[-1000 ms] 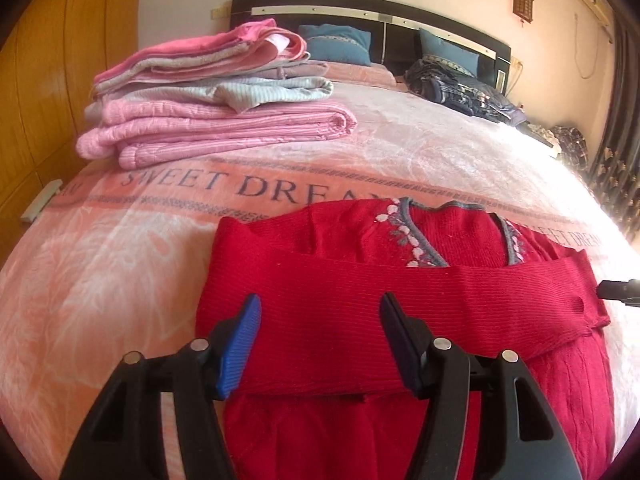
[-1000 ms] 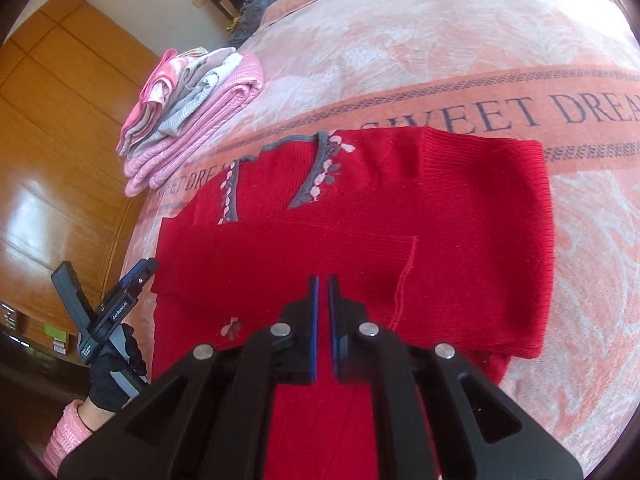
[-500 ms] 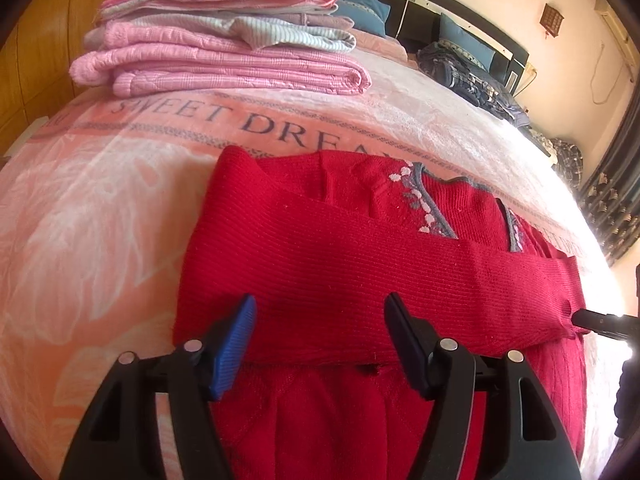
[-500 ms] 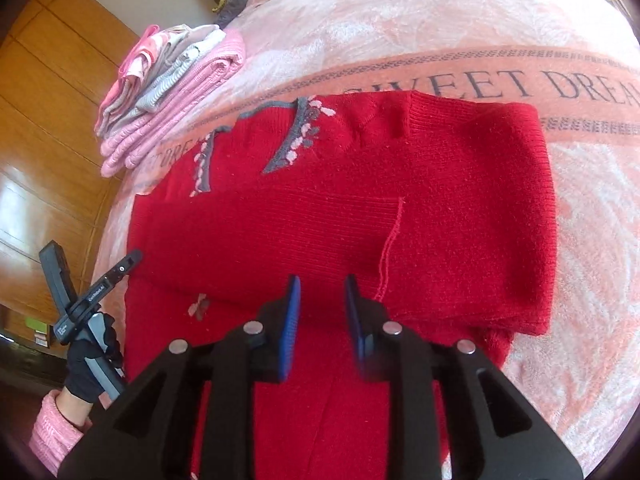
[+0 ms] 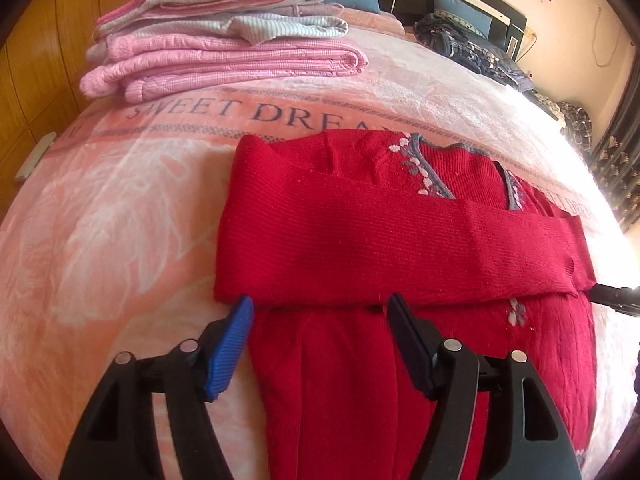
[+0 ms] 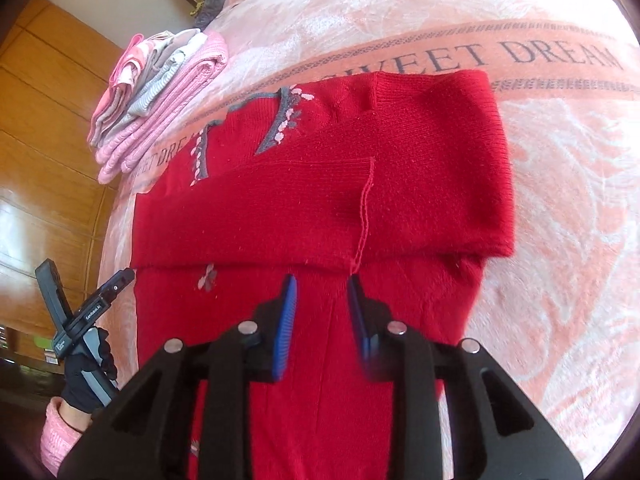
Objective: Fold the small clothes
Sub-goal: 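Move both grippers to the sweater hem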
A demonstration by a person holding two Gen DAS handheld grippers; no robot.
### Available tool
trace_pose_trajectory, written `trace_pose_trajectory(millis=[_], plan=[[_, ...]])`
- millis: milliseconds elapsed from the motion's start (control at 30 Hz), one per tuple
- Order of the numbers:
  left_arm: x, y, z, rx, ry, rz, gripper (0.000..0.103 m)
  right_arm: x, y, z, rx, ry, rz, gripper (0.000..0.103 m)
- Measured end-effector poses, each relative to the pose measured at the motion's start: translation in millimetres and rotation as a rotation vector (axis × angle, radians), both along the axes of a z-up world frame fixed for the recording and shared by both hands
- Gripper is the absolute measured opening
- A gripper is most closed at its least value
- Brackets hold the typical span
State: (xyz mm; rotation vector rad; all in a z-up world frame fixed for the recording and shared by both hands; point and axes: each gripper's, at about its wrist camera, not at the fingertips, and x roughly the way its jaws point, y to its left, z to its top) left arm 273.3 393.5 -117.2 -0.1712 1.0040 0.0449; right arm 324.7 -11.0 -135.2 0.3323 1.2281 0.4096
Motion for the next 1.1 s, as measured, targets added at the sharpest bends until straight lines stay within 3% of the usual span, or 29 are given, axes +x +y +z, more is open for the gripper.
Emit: trace_pose_trajectory(millis=[133, 233, 500, 633, 767, 1100], plan=[[-49, 7, 15, -0.090, 0.119, -0.008, 0.070, -56, -23, 29, 0.039, 0.012, -0.008, 0.033], [-96, 9, 20, -0.111, 0.190, -0.024, 0.070, -106, -36, 42, 0.049, 0.019, 0.010, 0.037], [-198, 22, 5, -0.100, 0.289, -0.083, 0.070, -215, -33, 24, -0.080, 0.085, 0.164, 0.041], [-218, 21, -11, -0.132, 0.324, -0.116, 0.070, -243, -32, 1, -0.086, 0.148, 0.181, 0.043], [-225, 28, -32, -0.243, 0.392, -0.077, 0.070, -257, -29, -9, -0.086, 0.181, 0.184, 0.043], [-233, 15, -41, -0.257, 0.398, -0.109, 0.070, -267, -22, -7, -0.081, 0.171, 0.168, 0.043]])
